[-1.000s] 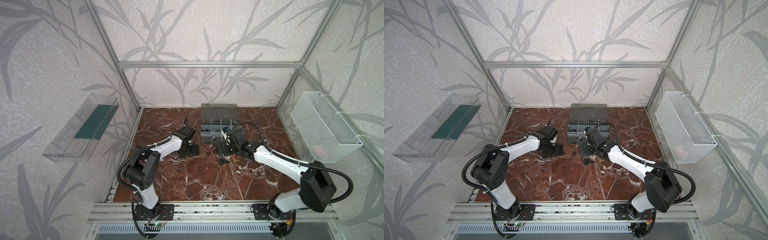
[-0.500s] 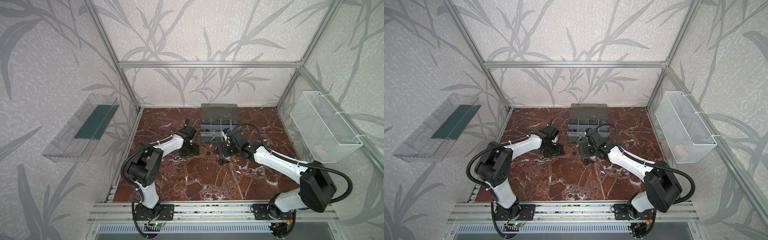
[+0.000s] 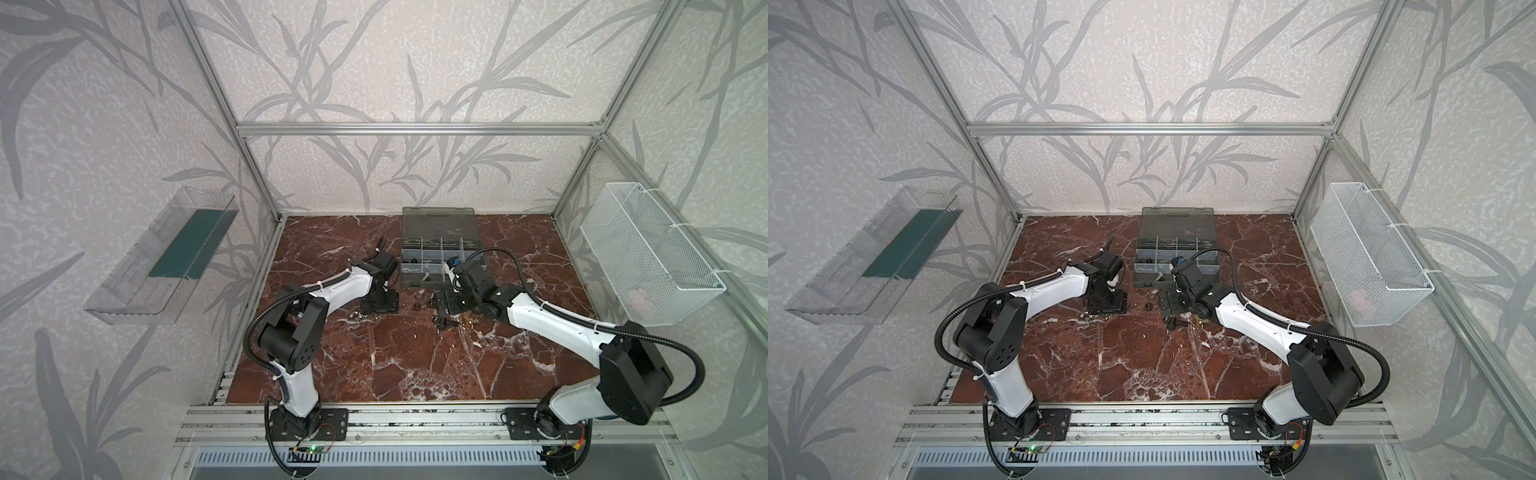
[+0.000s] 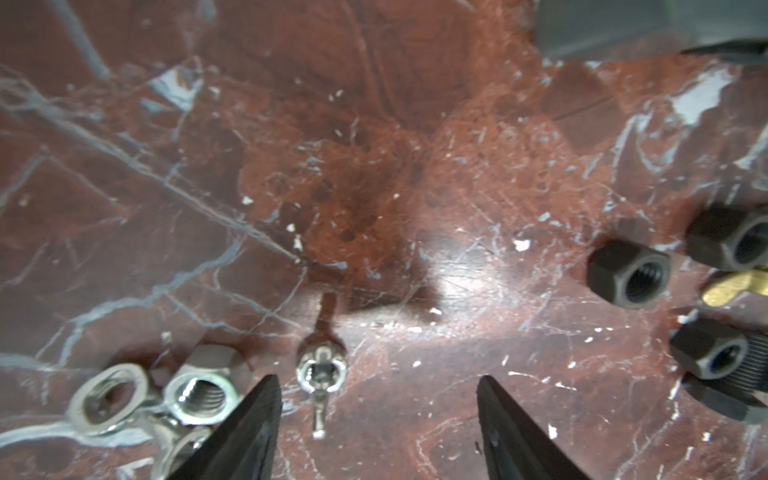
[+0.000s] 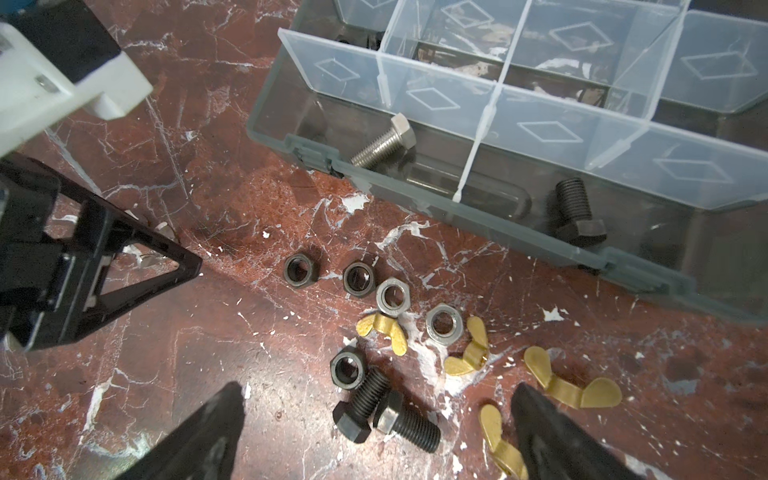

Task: Sort the screws and nuts into containers
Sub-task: 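Close the left gripper on the silver wing nut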

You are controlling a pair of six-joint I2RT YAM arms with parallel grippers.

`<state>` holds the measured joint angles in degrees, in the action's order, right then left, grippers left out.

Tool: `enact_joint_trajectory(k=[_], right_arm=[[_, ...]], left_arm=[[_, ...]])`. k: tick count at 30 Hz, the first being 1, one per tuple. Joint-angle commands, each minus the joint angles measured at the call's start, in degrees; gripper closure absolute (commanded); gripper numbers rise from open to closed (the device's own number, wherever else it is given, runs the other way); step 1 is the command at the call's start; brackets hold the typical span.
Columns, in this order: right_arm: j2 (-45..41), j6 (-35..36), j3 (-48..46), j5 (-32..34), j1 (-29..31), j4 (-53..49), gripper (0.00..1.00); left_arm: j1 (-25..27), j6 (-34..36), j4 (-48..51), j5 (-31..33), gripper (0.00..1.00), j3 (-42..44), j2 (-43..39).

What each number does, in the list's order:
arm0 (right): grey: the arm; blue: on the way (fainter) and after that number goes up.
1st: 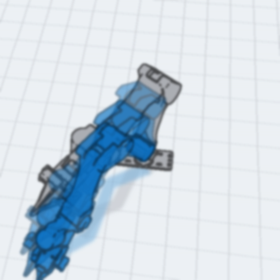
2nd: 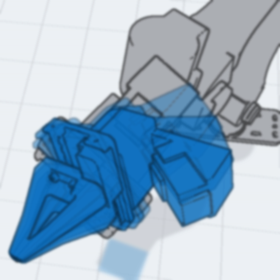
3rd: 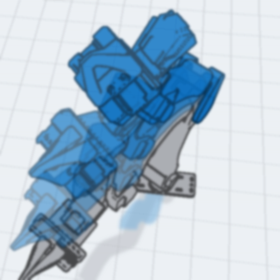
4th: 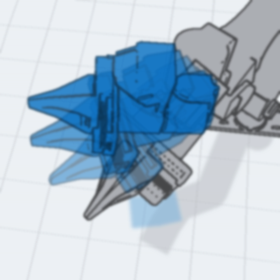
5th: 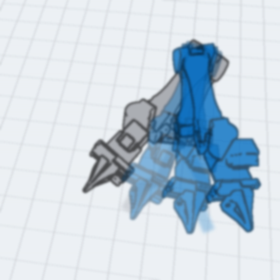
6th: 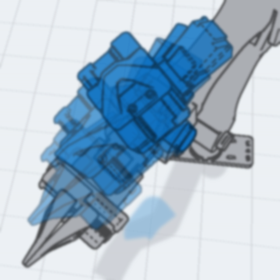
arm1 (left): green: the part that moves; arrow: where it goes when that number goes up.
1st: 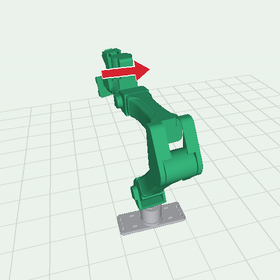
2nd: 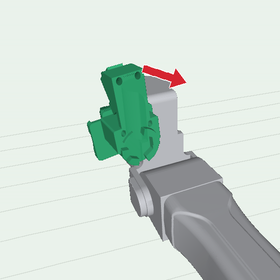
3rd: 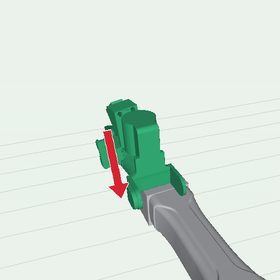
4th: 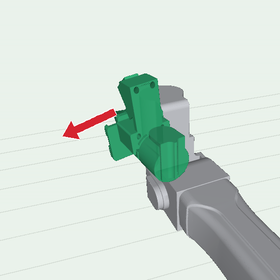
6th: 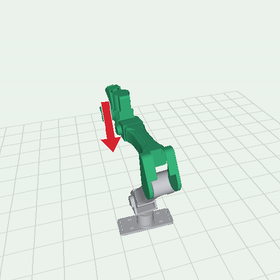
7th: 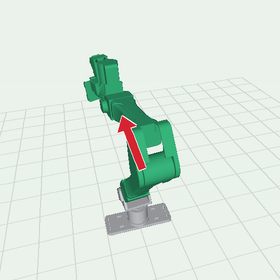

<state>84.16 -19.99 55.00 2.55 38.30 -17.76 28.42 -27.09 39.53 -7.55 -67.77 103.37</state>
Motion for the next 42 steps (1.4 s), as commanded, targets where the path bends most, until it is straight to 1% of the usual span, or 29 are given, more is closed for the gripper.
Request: enact_joint_trajectory(k=[1,6,15,19,25,28,32,42], right_arm=[[-1.46,-0.4,-0.55,0.0,-0.07,0.93,0.01],[-1.36,-0.75,-0.59,-0.17,-0.07,1.08,0.01],[-1.72,-0.67,-1.21,0.0,-0.07,1.03,0.01],[-1.72,-0.86,-1.2,-0.09,-0.07,1.06,0.01],[-1.81,-0.67,-1.25,0.18,-0.01,0.89,0.01],[-1.88,-0.73,-1.3,0.17,-0.06,0.88,0.01],[-1.89,-1.01,-1.35,0.17,-0.06,1.08,0.01],[-3.01,-1.38,-2.35,0.44,-0.17,1.84,0.01]], left_arm=[[-0.1,0.37,1.94,1.64,0.32,0.62,0.64],[-0.07,0.61,1.22,1.65,0.41,0.97,1.43],[-0.07,0.98,0.72,2.48,0.47,2.12,1.87],[-0.04,1.01,0.51,3.2,0.52,2.46,2.35],[-0.08,1.33,0.46,3.51,0.59,2.77,2.79],[-0.12,1.43,0.46,4.01,0.66,2.98,2.87],[0.12,1.59,0.8,4.5,0.71,2.7,3.55],[2.41,2.48,3.2,9.56,0.74,1.77,5.83]])
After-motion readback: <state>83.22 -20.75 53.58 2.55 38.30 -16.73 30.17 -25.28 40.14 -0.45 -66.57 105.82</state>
